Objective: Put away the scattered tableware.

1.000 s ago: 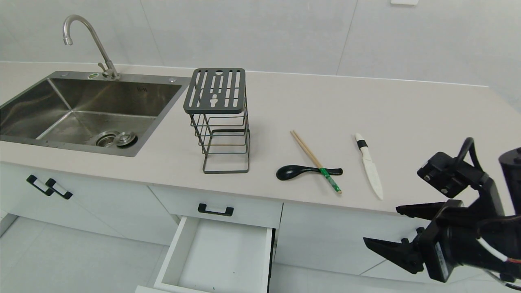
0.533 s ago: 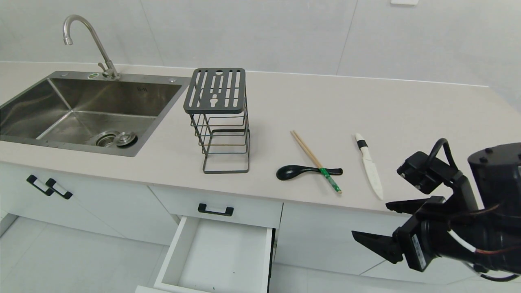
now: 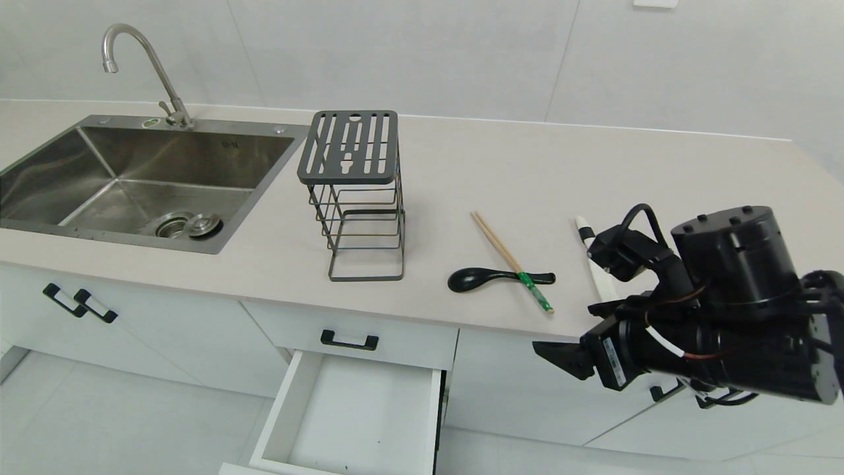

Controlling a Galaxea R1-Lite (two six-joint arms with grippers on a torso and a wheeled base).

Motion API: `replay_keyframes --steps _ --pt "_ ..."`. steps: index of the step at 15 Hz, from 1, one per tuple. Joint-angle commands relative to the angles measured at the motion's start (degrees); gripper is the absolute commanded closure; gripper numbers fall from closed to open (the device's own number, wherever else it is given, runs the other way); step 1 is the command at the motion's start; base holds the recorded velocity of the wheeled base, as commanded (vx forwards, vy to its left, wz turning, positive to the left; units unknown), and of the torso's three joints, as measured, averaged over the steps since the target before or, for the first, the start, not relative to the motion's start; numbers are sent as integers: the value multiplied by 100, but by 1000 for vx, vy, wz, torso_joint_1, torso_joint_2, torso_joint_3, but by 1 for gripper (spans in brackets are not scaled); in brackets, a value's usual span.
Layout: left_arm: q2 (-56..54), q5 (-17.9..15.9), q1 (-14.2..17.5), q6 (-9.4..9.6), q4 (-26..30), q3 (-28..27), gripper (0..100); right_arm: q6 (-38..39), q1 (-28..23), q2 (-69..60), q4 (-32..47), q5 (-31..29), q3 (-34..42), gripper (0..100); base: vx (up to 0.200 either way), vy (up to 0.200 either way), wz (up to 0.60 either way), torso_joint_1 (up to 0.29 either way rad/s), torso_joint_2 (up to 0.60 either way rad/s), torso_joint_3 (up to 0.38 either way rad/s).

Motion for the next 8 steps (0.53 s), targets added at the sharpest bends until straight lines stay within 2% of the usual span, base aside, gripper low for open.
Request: replay_keyframes --steps 1,3,8 --pt "0 2 0 0 -1 0 0 4 -134 338 8 -8 -141 0 0 0 0 0 0 0" --pt "9 2 0 0 -1 0 0 12 -221 575 8 -210 -299 0 0 0 0 0 0 0" --pt "0 2 0 0 -1 0 0 56 -274 1234 8 -228 -818 0 0 0 0 0 0 0"
